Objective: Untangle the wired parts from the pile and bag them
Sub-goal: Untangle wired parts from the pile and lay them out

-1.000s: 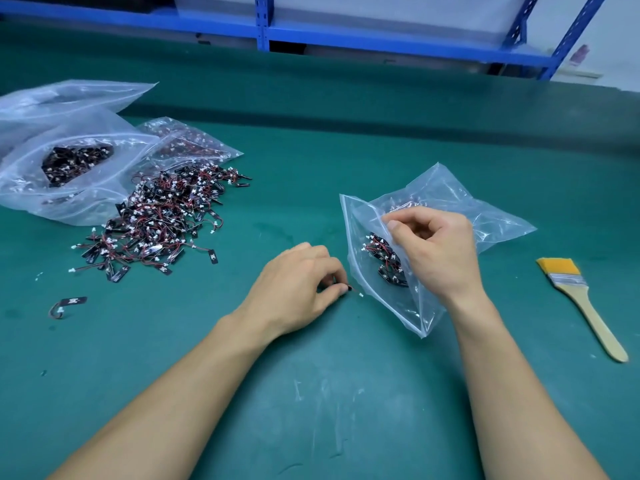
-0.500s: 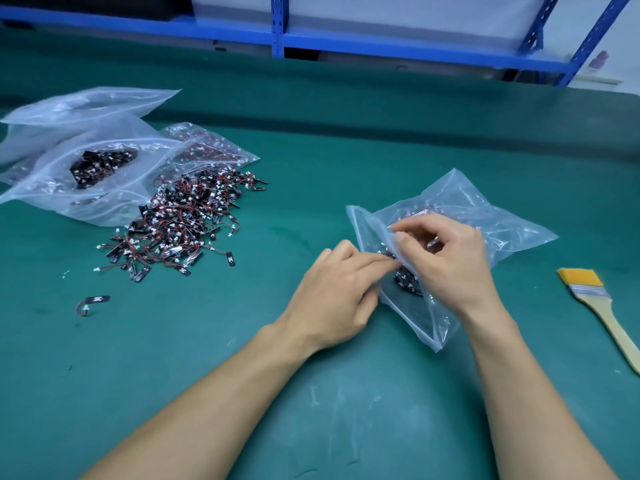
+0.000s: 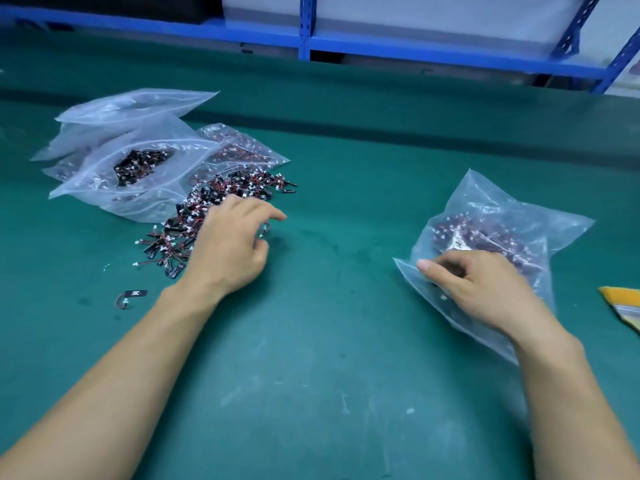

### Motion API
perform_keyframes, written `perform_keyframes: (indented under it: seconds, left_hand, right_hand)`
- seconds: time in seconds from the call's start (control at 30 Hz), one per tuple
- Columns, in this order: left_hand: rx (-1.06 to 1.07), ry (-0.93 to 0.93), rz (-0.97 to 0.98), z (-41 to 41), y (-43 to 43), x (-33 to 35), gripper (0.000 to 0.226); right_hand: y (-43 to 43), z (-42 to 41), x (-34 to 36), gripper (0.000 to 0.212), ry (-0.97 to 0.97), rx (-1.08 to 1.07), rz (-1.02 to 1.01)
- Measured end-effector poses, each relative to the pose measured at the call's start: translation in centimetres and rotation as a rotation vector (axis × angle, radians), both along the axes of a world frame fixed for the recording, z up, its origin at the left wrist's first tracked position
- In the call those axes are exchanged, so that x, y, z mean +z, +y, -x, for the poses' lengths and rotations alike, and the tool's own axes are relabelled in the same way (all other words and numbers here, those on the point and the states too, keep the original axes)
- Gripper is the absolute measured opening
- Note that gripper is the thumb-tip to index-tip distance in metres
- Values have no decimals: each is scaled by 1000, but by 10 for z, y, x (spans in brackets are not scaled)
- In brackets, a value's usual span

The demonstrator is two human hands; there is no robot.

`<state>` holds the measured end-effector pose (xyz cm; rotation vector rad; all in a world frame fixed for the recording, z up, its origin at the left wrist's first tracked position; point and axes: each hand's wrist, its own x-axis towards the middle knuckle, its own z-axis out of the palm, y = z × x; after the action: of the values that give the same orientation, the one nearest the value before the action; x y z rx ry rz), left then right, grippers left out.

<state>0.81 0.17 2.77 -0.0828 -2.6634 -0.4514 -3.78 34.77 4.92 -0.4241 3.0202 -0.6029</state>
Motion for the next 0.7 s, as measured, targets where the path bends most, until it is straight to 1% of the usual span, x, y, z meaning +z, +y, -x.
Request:
perform_keyframes:
  seconds: [0.07, 0.1, 0.17, 0.23, 0.33, 0.43, 0.53, 0.6, 0.7]
  left_hand:
    - [111, -23, 41, 0, -16, -4, 46]
    - [141, -31, 51, 1, -20, -5, 41]
    - [148, -35, 87, 5, -19, -7, 28]
    - [145, -35, 129, 9, -16, -8, 20]
    - [166, -15, 132, 11, -14, -10, 14]
    - [183, -24, 133, 11, -14, -10, 10]
    - [178, -31, 126, 11, -14, -11, 6]
    - [175, -23, 118, 12, -14, -12, 5]
    - [173, -4, 107, 12, -14, -14, 5]
  right_hand:
    - [7, 0, 1, 47, 12, -137, -94]
    - [8, 1, 1, 43, 28, -183, -109]
    - [6, 2, 1, 33, 100, -236, -39]
    - [-4, 1, -1, 23, 191, -220, 82]
    - [-22, -3, -7, 14, 253, -74, 166]
    - [-33, -4, -15, 16, 250, 71, 163]
    - [-39, -6, -21, 23, 192, 156, 111]
    - [-40, -7, -23, 28, 129, 152, 59]
    - [-39, -6, -23, 31, 70, 89, 36]
